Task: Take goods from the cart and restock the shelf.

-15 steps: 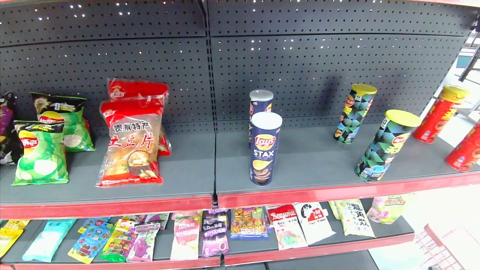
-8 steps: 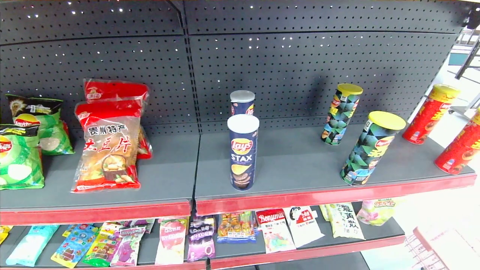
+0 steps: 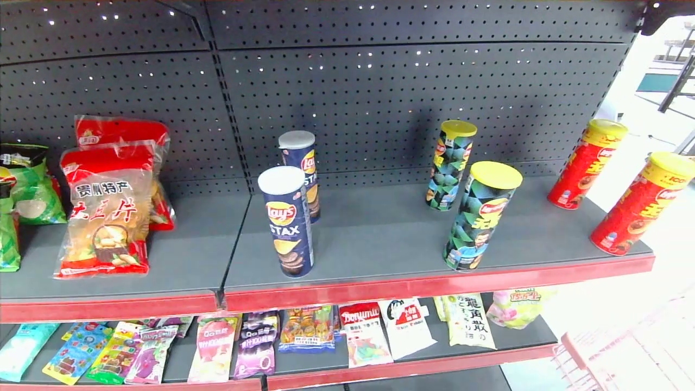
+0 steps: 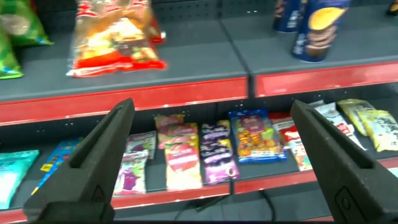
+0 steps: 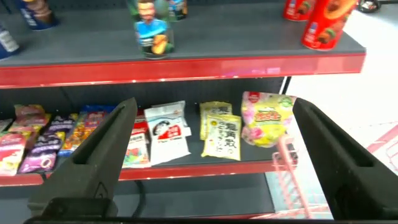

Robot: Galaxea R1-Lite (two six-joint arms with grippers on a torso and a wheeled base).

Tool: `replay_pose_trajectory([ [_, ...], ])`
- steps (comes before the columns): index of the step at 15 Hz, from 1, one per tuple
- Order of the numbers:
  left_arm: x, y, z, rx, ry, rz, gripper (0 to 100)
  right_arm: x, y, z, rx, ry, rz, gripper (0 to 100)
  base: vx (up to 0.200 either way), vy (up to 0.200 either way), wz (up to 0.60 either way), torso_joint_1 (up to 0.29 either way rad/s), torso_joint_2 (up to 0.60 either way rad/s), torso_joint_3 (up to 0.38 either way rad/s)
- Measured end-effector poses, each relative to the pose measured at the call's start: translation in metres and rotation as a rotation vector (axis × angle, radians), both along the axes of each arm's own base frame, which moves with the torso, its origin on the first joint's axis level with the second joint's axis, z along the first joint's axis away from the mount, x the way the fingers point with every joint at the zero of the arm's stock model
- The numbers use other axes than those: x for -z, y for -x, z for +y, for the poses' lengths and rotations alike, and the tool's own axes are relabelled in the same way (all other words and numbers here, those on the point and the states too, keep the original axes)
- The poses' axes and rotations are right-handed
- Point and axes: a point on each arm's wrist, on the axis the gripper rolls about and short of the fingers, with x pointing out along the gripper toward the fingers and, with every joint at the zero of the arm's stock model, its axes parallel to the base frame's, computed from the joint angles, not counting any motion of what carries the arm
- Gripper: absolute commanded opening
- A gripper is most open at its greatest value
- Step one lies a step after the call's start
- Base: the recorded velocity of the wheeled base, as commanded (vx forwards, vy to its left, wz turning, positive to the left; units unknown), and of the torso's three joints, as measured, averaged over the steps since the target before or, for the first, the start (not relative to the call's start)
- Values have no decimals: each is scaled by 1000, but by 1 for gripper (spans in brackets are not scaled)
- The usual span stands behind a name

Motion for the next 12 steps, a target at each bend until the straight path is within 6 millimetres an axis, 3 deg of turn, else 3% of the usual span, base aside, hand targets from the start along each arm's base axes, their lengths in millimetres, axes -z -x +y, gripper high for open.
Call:
replay_pose_trajectory([
  [5,0,0,0,0,0,-1,100,0,0,0,1,-1,1,100,0,-200,0,3,-1,3],
  [12,0,0,0,-1,4,-1,100,0,0,0,5,2,0,100,0,0,0,0,0,0],
])
